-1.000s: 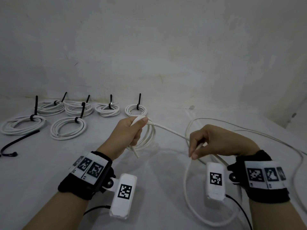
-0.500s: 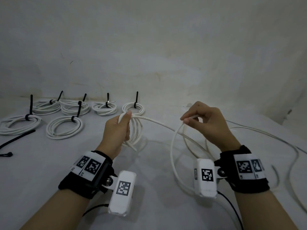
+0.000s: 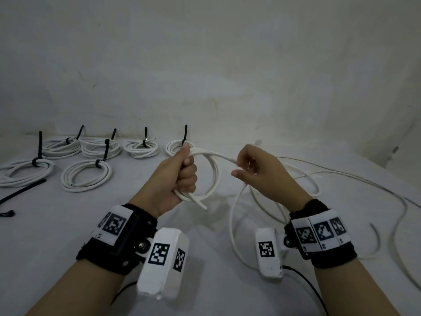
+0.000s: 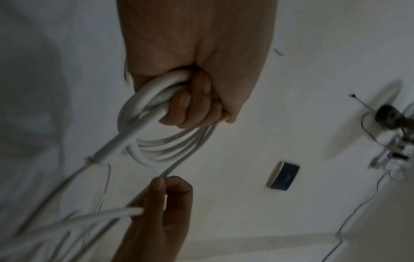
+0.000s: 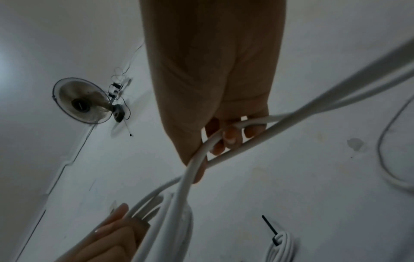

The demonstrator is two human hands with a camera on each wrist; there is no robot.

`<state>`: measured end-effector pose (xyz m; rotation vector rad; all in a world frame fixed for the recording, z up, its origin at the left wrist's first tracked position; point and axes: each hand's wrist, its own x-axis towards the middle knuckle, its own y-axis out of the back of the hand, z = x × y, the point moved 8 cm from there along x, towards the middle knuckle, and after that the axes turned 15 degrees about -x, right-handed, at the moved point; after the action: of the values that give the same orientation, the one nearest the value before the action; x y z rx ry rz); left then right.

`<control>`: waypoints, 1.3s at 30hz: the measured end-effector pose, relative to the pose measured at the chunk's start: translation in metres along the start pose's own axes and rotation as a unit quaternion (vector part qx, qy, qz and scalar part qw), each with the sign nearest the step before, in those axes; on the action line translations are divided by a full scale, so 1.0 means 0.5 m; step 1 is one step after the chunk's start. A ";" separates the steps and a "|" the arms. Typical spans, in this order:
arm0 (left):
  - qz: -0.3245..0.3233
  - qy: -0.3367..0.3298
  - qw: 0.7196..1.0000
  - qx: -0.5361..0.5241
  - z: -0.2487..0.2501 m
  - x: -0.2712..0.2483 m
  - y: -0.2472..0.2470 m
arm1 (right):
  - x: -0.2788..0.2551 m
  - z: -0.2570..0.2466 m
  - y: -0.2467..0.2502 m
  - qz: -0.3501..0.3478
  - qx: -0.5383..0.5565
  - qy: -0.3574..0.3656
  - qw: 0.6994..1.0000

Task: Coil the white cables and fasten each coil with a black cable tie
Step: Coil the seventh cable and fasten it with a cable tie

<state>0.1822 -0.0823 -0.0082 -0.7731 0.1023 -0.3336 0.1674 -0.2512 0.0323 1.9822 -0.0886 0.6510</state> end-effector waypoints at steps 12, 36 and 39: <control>-0.045 -0.035 0.986 -0.156 -0.003 0.030 -0.049 | -0.001 0.035 0.000 0.022 0.117 -0.073 0.990; -0.038 -0.024 0.999 -0.019 -0.083 0.072 -0.052 | -0.005 0.042 -0.084 -0.053 0.476 -0.183 0.858; -0.033 -0.030 0.999 0.001 -0.078 0.074 -0.049 | -0.007 0.037 -0.084 -0.059 0.540 -0.200 0.816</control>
<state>0.2023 -0.1369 -0.0179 -0.7854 0.0198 -0.3720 0.1860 -0.2469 -0.0095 3.1811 0.2021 0.1470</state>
